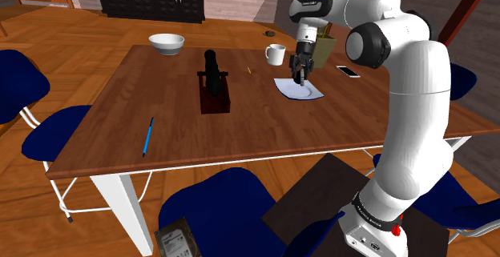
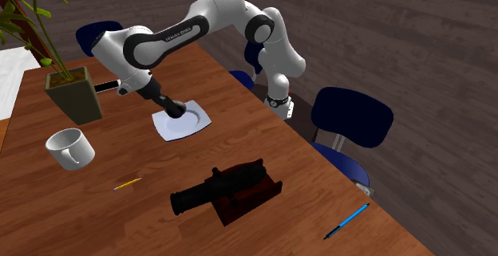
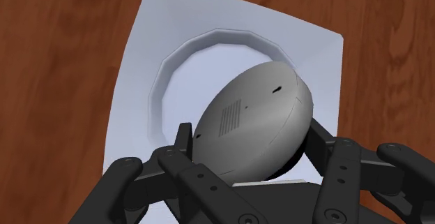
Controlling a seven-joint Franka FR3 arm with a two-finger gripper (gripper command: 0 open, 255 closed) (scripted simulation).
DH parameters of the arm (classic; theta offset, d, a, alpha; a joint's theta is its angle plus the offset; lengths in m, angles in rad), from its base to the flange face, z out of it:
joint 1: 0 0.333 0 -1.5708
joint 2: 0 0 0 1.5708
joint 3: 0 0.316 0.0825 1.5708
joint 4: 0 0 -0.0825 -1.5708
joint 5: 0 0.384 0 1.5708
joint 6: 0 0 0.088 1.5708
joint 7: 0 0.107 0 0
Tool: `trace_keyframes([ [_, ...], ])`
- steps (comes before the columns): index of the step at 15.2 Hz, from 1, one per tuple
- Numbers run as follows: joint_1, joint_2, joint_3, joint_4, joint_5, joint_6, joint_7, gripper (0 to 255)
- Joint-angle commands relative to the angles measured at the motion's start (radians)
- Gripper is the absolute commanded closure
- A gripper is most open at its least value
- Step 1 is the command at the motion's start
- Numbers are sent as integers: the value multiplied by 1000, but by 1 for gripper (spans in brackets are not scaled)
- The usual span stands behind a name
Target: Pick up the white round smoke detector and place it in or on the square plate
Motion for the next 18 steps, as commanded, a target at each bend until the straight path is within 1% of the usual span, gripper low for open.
trace_keyframes([
  [1,1,1,0,-6,0,7,-1,255],
  [7,1,1,0,-6,0,7,-1,255],
  [8,1,1,0,-6,0,7,-1,0],
  [13,1,1,0,-6,0,7,-1,0],
  [17,-67,106,7,277,31,-170,9,0],
  [18,-67,106,8,277,31,-170,10,0],
])
